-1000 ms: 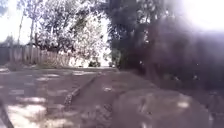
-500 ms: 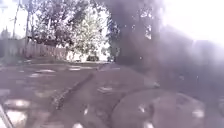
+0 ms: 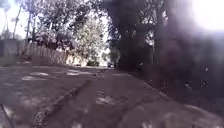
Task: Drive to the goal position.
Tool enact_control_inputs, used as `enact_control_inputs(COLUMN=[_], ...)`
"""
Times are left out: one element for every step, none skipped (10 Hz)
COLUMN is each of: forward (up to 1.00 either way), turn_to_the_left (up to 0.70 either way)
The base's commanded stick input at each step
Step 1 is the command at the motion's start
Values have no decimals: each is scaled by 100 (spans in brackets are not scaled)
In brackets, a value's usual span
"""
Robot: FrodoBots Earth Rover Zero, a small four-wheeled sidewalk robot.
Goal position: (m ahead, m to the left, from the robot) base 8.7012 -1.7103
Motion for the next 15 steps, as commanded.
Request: enact_control_inputs(forward=[68,68,68,68,68,68,68,68,68,68,68,68,68,68,68], turn_to_the_left=[0,0,0,0,0,-1,-6,-20,-33,-28,0,0,0,0,0])
